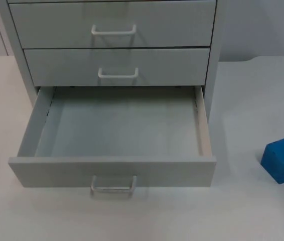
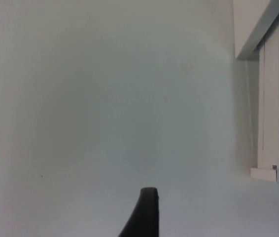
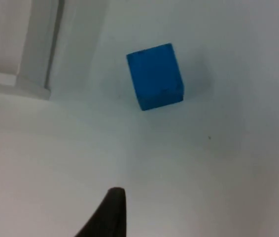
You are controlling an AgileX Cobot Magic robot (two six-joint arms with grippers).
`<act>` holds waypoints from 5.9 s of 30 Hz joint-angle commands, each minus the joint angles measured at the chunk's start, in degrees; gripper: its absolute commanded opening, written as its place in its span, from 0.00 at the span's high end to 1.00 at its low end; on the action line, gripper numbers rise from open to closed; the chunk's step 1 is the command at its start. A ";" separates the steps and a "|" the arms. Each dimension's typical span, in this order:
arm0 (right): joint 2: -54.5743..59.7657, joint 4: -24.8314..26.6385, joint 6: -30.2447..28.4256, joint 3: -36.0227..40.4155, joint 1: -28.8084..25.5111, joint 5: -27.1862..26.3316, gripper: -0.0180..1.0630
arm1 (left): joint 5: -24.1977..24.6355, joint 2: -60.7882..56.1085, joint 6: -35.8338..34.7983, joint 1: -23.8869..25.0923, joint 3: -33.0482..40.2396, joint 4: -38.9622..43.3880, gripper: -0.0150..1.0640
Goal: Open the drawer with the left hand, place the block into the drawer with the right hand, then close the drawer with the left hand.
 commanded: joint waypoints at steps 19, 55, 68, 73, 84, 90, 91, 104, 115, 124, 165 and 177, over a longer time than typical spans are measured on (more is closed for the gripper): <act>17.46 -0.76 5.17 -8.29 10.03 -0.65 0.01 | 1.01 -0.40 5.01 -0.06 0.21 1.28 0.01; 62.70 -11.69 6.04 -27.01 10.03 -12.07 0.01 | 0.17 -0.40 5.01 -0.06 0.21 1.34 0.01; 62.40 -12.11 7.39 -27.01 10.03 -11.81 0.98 | -0.05 -0.40 5.01 -0.06 0.21 1.35 0.01; 56.99 -11.90 7.79 -27.01 10.03 -9.79 0.98 | -0.39 -0.40 5.01 -0.06 0.21 1.32 0.01; 40.77 -11.82 10.35 -26.88 10.03 -1.73 0.99 | -0.50 -0.40 5.01 -0.06 0.21 1.12 0.01; 35.81 -11.36 11.22 -26.88 10.03 0.10 0.99 | -0.50 -0.40 5.01 -0.06 0.21 1.12 0.01; 35.13 -11.05 11.22 -26.88 10.39 0.49 0.99 | -0.50 -0.40 5.01 -0.06 0.21 1.12 0.01; 34.48 -13.54 20.86 -26.88 26.44 -6.32 0.99 | -0.72 -0.40 5.01 -0.06 0.21 1.11 0.01; 39.61 -25.68 41.12 -26.88 38.62 -14.48 0.99 | -0.82 -0.40 5.01 -0.06 0.21 0.99 0.01; 48.94 -30.11 51.48 -30.90 39.48 -19.97 0.99 | -0.82 -0.40 5.01 -0.06 0.21 0.15 0.01; 75.27 -40.28 57.65 -48.22 39.48 -23.45 0.27 | -1.28 -0.40 5.01 -0.06 0.21 -0.45 0.01; 63.45 -36.80 53.86 -48.22 41.40 -5.55 0.27 | -1.70 -0.40 5.01 -0.06 0.21 -1.37 0.01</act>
